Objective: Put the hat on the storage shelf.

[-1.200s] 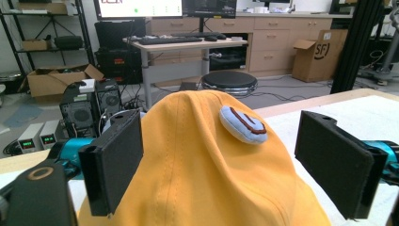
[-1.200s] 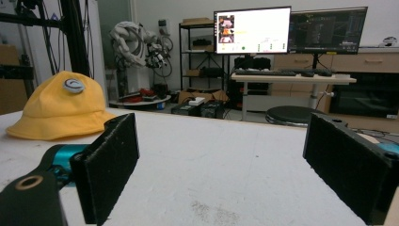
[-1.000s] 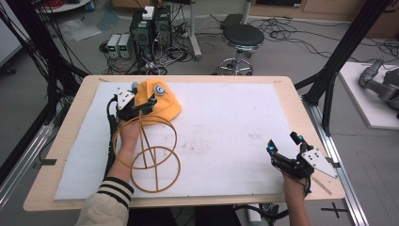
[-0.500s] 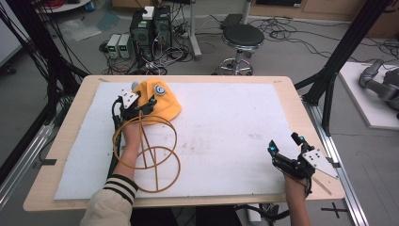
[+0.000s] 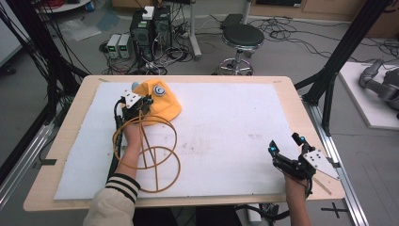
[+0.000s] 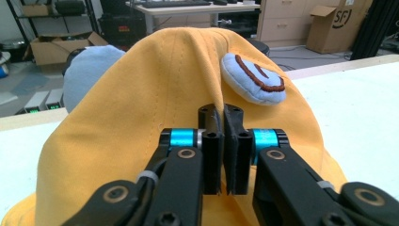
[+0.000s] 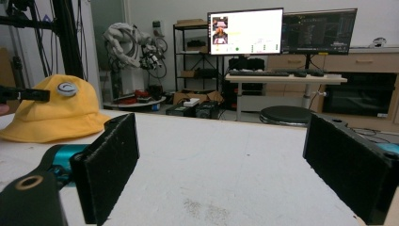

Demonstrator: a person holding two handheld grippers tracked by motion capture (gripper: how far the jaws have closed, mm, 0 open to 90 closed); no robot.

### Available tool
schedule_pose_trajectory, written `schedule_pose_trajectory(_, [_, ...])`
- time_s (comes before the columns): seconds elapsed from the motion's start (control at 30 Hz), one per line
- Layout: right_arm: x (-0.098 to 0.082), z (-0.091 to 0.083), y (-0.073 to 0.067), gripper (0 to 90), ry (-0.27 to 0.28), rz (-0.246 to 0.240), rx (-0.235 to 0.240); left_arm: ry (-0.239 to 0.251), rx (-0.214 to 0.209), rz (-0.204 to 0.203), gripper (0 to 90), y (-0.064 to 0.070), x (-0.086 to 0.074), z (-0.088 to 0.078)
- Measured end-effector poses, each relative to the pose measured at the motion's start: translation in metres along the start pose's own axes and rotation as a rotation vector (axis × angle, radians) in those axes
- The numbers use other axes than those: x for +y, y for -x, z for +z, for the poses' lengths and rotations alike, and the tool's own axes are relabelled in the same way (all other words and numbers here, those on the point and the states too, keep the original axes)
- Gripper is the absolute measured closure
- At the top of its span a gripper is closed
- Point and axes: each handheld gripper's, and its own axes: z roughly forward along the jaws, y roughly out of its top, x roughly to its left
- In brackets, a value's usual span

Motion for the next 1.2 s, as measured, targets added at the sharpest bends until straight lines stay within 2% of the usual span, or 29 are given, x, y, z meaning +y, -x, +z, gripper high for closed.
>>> schedule_pose_trajectory(0.17, [0.0,0.0,0.0,10.8,0.0,0.0,0.0,0.006,-0.014,-0.009,88.1,-0.004,0.002,-0.003])
schedule_pose_trajectory(0.33, [-0.001,0.0,-0.001,10.8,-0.006,0.007,0.001,0.034,-0.045,-0.013,88.2,-0.005,0.006,-0.007])
schedule_pose_trajectory(0.5, [-0.001,0.0,-0.002,10.8,-0.012,0.005,0.005,0.089,-0.107,-0.02,88.2,-0.013,0.015,-0.019])
schedule_pose_trajectory(0.77, [-0.001,0.002,-0.005,10.8,-0.013,0.0,0.012,0.172,-0.131,-0.029,88.3,-0.033,0.03,-0.044])
schedule_pose_trajectory(0.9, [-0.001,0.003,-0.005,10.8,-0.014,-0.003,0.013,0.188,-0.154,-0.013,88.3,-0.041,0.039,-0.057])
schedule_pose_trajectory(1.1, [-0.001,0.006,-0.01,10.8,-0.015,-0.013,0.029,0.243,-0.158,0.013,88.3,-0.048,0.061,-0.081])
schedule_pose_trajectory(1.2, [0.001,0.006,-0.01,10.8,-0.011,-0.013,0.032,0.287,-0.154,0.006,88.3,-0.052,0.074,-0.095])
